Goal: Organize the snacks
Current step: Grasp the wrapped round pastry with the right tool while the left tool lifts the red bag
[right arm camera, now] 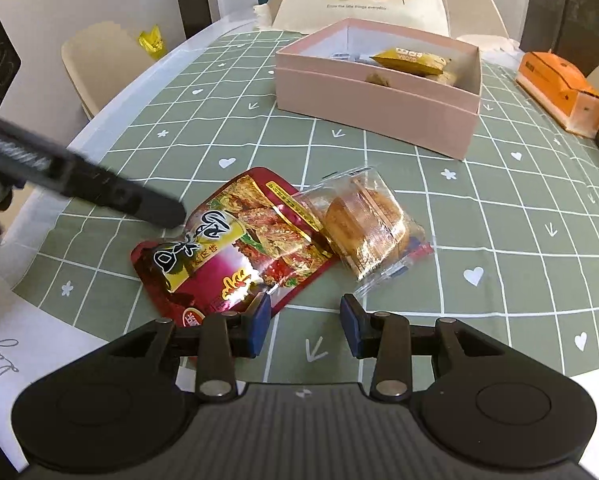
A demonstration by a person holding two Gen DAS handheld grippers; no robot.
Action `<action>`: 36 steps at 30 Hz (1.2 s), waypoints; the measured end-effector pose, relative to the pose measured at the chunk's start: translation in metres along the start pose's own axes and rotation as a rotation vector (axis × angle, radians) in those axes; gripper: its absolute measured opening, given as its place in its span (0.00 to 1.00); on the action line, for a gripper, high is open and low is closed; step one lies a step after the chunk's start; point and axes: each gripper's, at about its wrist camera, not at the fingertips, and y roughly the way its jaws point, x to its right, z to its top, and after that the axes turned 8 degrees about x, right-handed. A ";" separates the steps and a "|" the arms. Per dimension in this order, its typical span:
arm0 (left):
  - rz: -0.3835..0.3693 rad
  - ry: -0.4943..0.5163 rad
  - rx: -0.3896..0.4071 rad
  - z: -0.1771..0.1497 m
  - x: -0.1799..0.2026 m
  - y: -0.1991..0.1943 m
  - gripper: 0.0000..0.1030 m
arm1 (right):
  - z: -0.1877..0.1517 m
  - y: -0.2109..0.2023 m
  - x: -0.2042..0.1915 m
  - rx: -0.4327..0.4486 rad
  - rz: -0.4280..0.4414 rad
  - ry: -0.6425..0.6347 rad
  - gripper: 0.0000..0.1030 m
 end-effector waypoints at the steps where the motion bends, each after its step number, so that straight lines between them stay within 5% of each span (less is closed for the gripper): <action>1: -0.006 -0.001 -0.017 0.001 -0.001 0.006 0.45 | 0.000 0.000 0.001 0.002 0.000 0.003 0.38; 7: -0.154 -0.037 -0.048 0.000 -0.006 0.035 0.51 | -0.006 -0.001 -0.005 0.024 -0.022 -0.028 0.38; 17: -0.274 0.002 -0.130 -0.005 0.022 0.031 0.54 | -0.011 -0.006 0.005 0.058 0.018 0.004 0.38; 24: -0.189 -0.108 -0.092 -0.011 0.014 0.043 0.27 | -0.010 -0.004 0.008 0.072 0.037 0.016 0.38; 27: -0.169 -0.163 -0.093 -0.017 0.008 0.031 0.26 | -0.009 -0.006 0.010 0.055 0.043 0.007 0.40; 32: 0.036 -0.057 -0.016 -0.011 0.015 0.001 0.27 | 0.005 -0.022 0.023 0.108 0.013 0.019 0.73; 36: 0.160 0.034 0.014 0.003 0.021 -0.010 0.27 | 0.021 -0.008 0.025 0.116 -0.055 -0.083 0.76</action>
